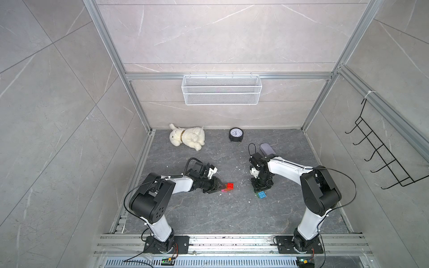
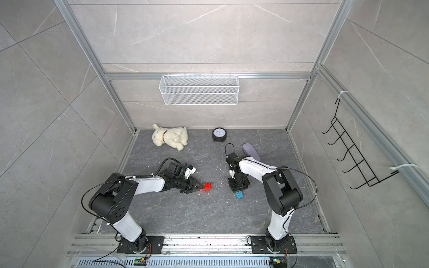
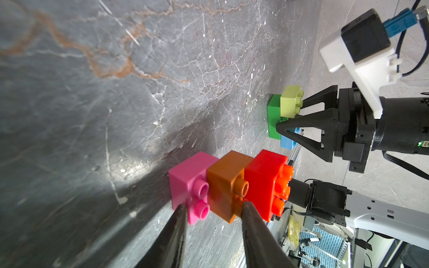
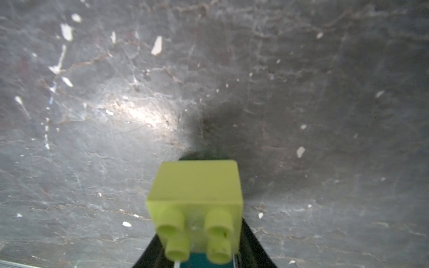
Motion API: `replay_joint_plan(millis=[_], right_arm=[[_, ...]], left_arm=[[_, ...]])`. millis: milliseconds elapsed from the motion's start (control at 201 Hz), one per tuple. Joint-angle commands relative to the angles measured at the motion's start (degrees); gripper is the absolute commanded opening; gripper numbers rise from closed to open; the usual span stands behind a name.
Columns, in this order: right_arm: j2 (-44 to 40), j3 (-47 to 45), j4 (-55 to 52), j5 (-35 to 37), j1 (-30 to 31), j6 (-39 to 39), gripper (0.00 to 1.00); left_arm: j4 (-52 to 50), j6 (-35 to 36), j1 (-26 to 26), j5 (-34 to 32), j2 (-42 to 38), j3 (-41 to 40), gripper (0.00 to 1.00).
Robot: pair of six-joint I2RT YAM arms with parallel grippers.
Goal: Assemble the letter y with lego
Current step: Pick up the lego brick from the center of the board.
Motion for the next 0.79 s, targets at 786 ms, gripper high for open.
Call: replay_joint_plan(millis=[786], right_arm=[[1.53,-1.29,1.24,-1.88,-0.82,-0.02,0.40]], left_arm=[[-8.77,2.06,-0.72,-9.52,4.06,-2.38,0.41]])
